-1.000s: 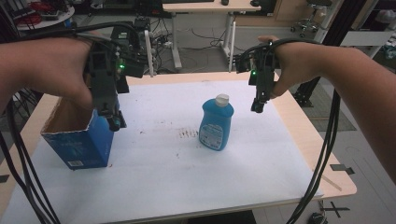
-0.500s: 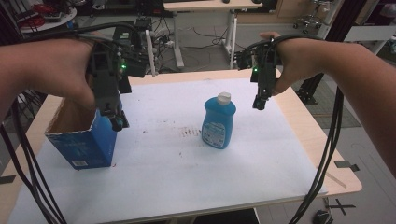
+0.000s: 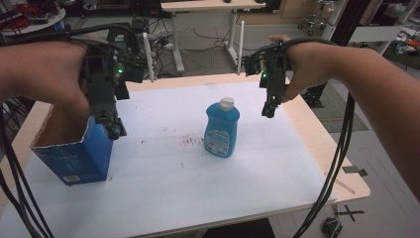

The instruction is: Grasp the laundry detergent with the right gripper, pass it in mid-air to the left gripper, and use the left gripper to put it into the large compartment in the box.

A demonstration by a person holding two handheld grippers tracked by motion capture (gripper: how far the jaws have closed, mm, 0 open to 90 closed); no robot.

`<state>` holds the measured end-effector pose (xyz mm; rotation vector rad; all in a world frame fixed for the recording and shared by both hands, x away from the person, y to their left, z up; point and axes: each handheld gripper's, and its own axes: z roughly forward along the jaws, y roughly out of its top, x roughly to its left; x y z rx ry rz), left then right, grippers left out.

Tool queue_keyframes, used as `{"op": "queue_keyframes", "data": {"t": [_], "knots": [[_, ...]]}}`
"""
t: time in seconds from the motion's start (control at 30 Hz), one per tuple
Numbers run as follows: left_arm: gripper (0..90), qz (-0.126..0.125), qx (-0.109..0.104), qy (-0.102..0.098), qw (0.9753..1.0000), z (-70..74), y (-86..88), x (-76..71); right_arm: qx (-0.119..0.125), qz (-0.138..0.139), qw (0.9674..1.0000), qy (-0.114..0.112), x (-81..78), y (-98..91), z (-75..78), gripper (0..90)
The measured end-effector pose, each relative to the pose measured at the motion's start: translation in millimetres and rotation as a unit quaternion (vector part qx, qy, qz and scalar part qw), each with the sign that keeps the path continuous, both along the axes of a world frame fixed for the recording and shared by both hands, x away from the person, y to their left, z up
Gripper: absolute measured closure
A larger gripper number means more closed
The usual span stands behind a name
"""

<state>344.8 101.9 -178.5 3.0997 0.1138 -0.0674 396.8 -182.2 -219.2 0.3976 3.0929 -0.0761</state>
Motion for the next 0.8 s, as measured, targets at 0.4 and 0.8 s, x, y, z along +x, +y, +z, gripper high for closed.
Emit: {"op": "queue_keyframes", "data": {"t": [0.4,0.8], "knots": [[1.7,0.002,-0.005,-0.004,1.0000,-0.3,9.9,-1.8,0.022,-0.010,0.9997,-0.005,-0.8,-4.3,-4.7,2.3],[1.7,0.002,-0.004,-0.009,0.9999,0.0,13.4,-8.5,0.114,-0.059,0.9916,-0.016,-9.5,-25.8,-36.4,2.3]]}}
